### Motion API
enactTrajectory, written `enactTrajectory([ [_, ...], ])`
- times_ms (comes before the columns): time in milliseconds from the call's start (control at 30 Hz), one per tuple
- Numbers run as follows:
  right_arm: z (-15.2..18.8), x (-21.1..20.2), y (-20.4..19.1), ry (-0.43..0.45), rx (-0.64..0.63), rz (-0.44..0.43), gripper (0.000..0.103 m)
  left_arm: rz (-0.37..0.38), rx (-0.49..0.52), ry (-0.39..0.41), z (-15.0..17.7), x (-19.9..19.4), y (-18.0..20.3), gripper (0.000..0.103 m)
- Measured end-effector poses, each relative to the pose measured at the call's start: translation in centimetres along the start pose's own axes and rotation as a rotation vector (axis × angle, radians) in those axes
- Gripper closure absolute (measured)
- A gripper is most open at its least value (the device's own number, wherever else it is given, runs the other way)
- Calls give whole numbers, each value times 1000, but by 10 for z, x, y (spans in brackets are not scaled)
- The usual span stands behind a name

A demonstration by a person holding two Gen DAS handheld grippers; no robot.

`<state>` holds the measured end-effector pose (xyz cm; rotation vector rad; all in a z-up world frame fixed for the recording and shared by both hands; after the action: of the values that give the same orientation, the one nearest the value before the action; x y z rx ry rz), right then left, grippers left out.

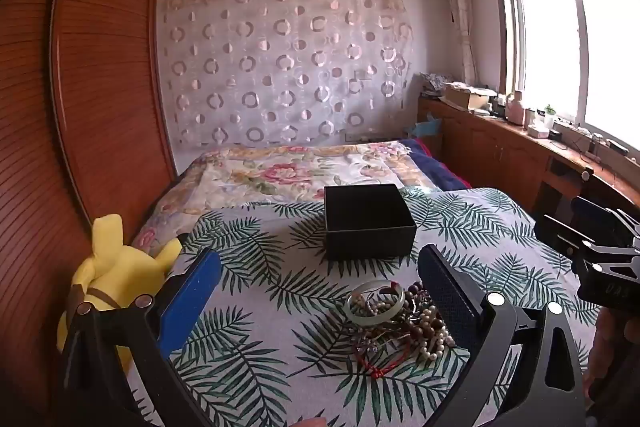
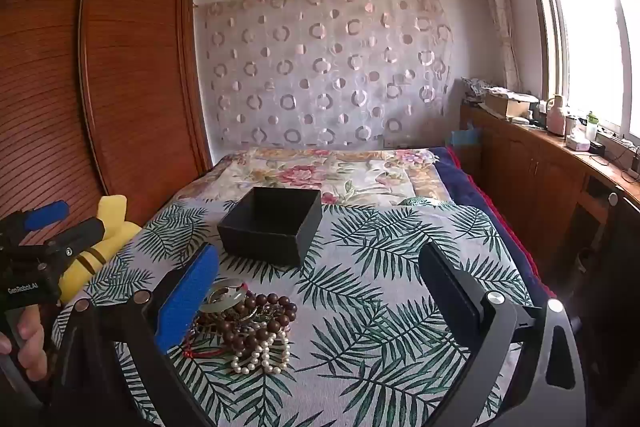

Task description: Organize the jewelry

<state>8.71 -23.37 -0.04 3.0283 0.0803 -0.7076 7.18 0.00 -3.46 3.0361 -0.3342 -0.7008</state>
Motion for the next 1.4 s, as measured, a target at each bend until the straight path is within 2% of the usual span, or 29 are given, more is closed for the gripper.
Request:
enactTrajectory([
  [1400, 3, 2, -1, 0, 1, -1, 2, 2, -2, 8, -1, 0, 0, 7],
])
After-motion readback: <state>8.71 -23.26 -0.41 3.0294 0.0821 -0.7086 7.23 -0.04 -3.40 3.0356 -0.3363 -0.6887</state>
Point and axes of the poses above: each gripper's, at about its wrist camera, not at the fingertips, and x roughly the way its jaws point, y to its right, z to its underside, the point moved 8 cm from there along x, roughly the way its jaws point, and after that the axes turned 12 degrees about z, right-handed, at the moved point
